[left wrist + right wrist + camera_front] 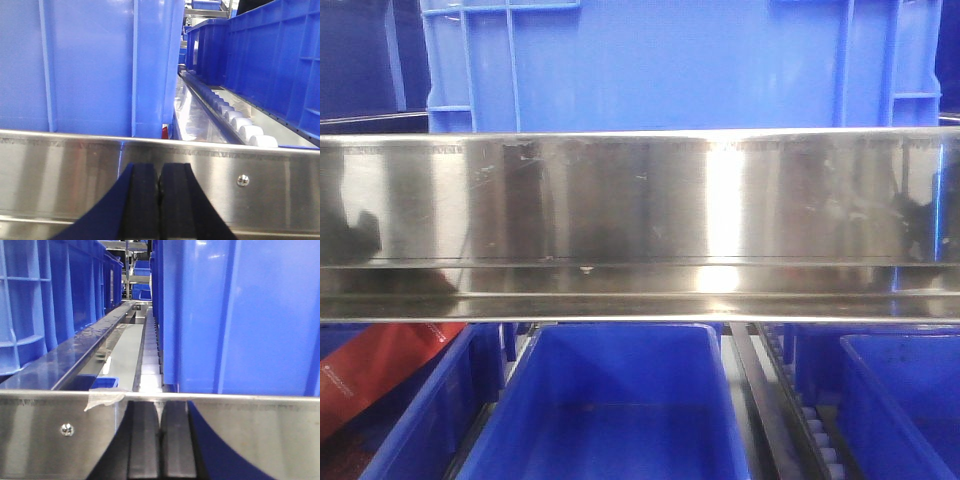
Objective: Place cylindrical capacitor in blue bin on shelf
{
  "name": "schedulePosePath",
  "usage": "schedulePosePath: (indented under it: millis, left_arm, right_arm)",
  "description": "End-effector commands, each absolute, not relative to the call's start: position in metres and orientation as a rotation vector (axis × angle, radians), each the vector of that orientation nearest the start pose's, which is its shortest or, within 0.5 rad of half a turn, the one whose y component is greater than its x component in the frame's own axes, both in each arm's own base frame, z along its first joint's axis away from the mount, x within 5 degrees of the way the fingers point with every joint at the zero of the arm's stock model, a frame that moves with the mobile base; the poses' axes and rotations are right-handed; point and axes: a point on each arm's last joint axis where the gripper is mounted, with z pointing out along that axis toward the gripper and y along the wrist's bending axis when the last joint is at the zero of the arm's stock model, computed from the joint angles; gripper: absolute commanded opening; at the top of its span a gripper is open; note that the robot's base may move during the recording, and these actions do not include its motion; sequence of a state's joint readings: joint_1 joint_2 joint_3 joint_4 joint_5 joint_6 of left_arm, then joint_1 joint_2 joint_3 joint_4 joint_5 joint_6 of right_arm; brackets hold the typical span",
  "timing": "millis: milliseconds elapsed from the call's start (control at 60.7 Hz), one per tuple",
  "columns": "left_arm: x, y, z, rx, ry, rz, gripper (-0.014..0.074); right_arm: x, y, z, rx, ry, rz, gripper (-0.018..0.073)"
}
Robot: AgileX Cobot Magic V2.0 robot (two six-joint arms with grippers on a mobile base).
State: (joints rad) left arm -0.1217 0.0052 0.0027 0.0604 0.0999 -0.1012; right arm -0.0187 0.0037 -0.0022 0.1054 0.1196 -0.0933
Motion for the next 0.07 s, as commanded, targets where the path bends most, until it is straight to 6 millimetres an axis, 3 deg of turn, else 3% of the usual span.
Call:
schedulePosePath:
  millis: [0, 49]
  left_arm:
    - [0.0561, -0.0065, 0.2059, 0.058, 1.564, -0.127, -0.0111]
    - [0.0561, -0.0065, 0.2059, 0.058, 1.564, -0.127, -0.0111]
  right_arm:
    - [0.0565, -0.0005, 0.2046, 0.021, 1.578, -0.001, -0.0162]
    - [0.0565, -0.0005, 0.2046, 0.021, 1.578, -0.001, -0.0162]
